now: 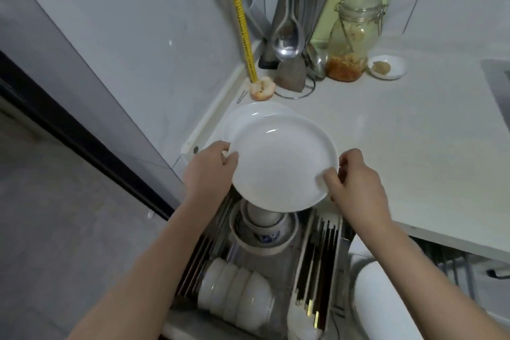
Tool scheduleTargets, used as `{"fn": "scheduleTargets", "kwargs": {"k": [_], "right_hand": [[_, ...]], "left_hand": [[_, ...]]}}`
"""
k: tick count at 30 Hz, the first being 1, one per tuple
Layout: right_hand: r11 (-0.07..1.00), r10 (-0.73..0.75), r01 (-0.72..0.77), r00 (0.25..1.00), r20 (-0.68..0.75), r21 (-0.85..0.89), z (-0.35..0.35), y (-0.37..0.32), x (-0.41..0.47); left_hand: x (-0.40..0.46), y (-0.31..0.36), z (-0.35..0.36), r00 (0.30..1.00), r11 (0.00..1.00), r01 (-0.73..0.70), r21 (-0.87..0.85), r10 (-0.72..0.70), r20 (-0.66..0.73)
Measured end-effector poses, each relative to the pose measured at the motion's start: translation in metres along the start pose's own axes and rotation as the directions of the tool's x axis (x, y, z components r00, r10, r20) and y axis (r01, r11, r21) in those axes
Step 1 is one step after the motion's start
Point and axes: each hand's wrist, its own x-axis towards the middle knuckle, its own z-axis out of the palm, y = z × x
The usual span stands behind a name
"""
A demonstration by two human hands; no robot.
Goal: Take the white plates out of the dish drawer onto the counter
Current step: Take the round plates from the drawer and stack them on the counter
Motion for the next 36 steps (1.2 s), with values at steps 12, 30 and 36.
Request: {"fn": "scheduleTargets", "kwargs": {"k": [12,30,36], "right_hand": [[0.991,0.050,-0.048,0.999,0.011,-0.124,0.055,-0.028,0.091],[0.982,0.090,-0.089,0.996,0.002,-0.164,0.085,-0.017,0.112],[0.984,0.106,-0.103,0.994,0.018,-0.146,0.086,-0.016,0.113]], "left_hand": [[0.110,-0.014,0.015,0.995,0.994,0.067,0.089,-0.074,0.074],[0.133,-0.029,0.038,0.994,0.977,-0.027,0.213,0.004,0.106],[0.133,-0.030,0.041,0.993,0.966,-0.028,0.255,-0.002,0.114]]}}
